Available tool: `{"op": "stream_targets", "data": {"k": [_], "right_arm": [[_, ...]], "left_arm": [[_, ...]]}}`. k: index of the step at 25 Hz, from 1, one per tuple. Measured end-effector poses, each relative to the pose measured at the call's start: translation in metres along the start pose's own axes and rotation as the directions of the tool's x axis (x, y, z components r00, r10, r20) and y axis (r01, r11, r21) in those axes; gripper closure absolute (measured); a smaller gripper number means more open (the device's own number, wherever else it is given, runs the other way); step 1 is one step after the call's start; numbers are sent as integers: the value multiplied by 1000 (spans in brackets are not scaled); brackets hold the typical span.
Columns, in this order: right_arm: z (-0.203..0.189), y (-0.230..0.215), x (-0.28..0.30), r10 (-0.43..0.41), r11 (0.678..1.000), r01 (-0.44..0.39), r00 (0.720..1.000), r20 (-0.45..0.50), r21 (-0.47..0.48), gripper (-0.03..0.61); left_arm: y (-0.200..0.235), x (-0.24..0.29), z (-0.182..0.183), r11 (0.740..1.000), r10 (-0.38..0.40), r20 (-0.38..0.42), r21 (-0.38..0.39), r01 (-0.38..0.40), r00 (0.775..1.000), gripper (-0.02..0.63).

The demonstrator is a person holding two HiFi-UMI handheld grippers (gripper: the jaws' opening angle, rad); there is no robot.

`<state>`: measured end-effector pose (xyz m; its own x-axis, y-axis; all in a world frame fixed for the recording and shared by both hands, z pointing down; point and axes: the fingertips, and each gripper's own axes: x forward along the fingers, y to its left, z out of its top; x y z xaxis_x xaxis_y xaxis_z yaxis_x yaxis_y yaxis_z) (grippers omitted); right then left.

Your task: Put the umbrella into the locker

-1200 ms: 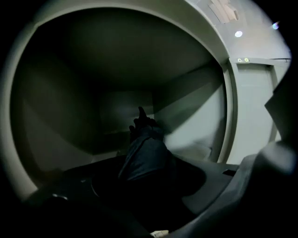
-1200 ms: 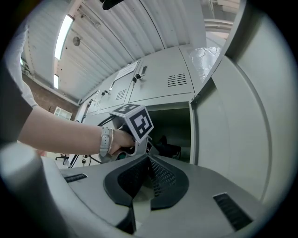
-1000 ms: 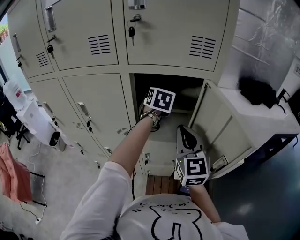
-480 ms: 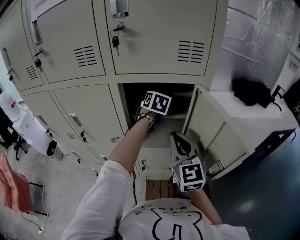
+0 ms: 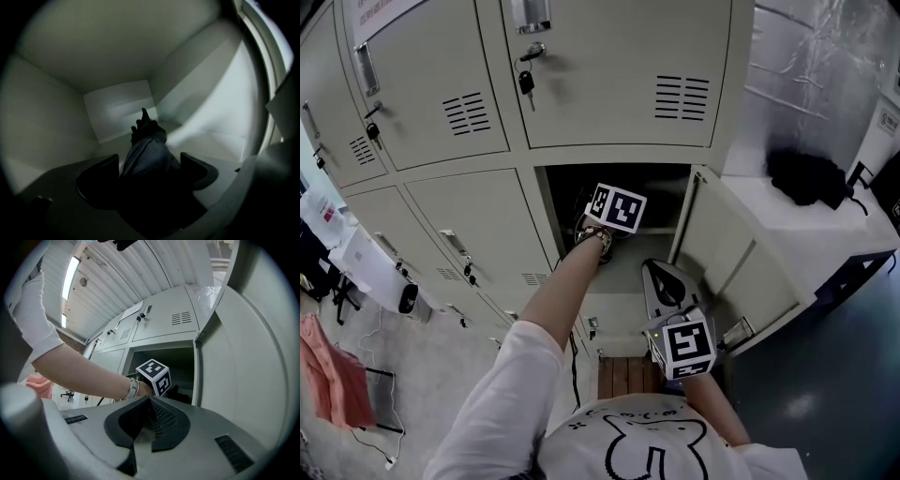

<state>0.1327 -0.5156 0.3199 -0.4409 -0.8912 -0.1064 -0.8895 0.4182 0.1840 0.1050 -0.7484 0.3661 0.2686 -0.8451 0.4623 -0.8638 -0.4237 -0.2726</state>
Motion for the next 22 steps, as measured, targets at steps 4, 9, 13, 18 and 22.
{"op": "stream_targets", "data": {"k": [4, 9, 13, 18, 22], "right_arm": [[1, 1, -2, -5, 1000, 5, 1000, -2, 1, 558], [2, 2, -5, -23, 1000, 23, 1000, -11, 1, 558], [4, 1, -8, -28, 999, 29, 999, -26, 24, 558], [13, 6, -15, -45, 999, 46, 999, -25, 30, 558], [21, 19, -19, -44, 999, 44, 999, -12, 9, 560]], "left_arm": [[-2, -10, 10, 1000, -22, 61, 3, 22, 998, 147], [-11, -35, 18, 998, -56, 150, 21, 53, 987, 149], [-17, -64, 15, 997, -71, 210, 31, 66, 975, 164], [-22, -93, -6, 993, -117, 235, -1, 121, 965, 198], [-21, -113, -24, 987, -137, 267, -43, 153, 954, 273]]}}
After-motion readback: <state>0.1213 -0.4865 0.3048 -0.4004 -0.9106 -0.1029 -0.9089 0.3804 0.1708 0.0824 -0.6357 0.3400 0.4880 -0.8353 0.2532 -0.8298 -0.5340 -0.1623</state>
